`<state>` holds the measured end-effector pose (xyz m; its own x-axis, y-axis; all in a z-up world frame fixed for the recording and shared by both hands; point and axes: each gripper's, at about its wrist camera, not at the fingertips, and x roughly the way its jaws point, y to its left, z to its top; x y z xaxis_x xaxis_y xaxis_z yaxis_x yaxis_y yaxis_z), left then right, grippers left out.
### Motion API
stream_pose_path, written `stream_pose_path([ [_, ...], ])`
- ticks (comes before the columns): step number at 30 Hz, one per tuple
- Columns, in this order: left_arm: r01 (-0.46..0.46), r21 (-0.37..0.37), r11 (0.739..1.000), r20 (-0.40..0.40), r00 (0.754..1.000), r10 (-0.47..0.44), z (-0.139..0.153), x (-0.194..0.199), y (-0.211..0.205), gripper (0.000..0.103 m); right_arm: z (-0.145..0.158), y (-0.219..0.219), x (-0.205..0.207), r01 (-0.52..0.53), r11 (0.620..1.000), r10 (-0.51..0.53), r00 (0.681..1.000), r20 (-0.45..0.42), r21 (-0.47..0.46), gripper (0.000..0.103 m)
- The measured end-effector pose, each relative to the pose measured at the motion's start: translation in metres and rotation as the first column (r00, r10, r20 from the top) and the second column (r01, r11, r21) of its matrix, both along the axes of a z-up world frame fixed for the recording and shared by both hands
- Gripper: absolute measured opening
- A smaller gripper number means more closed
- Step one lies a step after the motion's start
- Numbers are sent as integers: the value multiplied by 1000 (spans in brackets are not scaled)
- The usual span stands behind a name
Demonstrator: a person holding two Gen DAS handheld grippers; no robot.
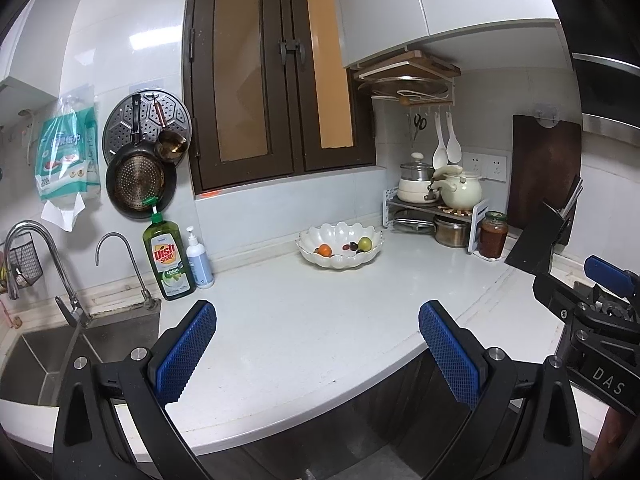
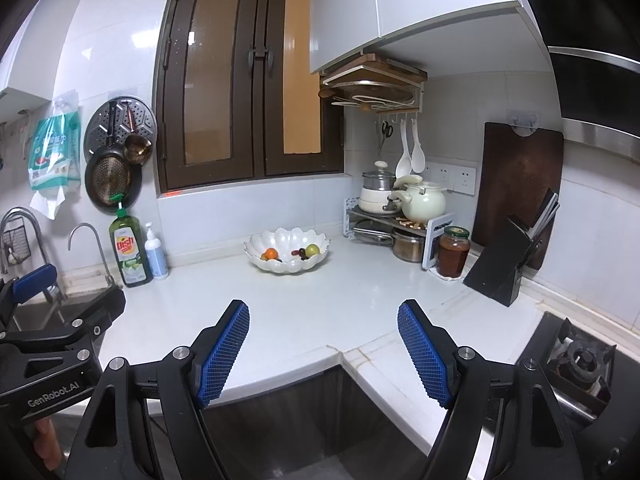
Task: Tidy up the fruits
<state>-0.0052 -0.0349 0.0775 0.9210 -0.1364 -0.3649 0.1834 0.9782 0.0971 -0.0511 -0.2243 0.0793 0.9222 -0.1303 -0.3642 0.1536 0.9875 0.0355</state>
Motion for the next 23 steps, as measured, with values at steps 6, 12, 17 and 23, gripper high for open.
stream_pose_path([
  [6, 2, 5, 1000, 1, 1000, -2, 1, -2, -4, 103, -1, -4, -5, 3, 1000, -3, 1000, 0, 1, 78],
  [12, 11, 6, 1000, 2, 1000, -11, 3, -2, -10, 103, -2, -8, -9, 11, 1000, -11, 1000, 1, 2, 78],
  [17, 16, 4, 1000, 8, 1000, -16, 5, -2, -13, 103, -1, -15, -12, 16, 1000, -16, 1000, 1, -5, 78],
  [23, 16, 2, 1000, 13, 1000, -16, 6, -1, -17, 103, -2, -24, -12, 22, 1000, -22, 1000, -4, -4, 78],
])
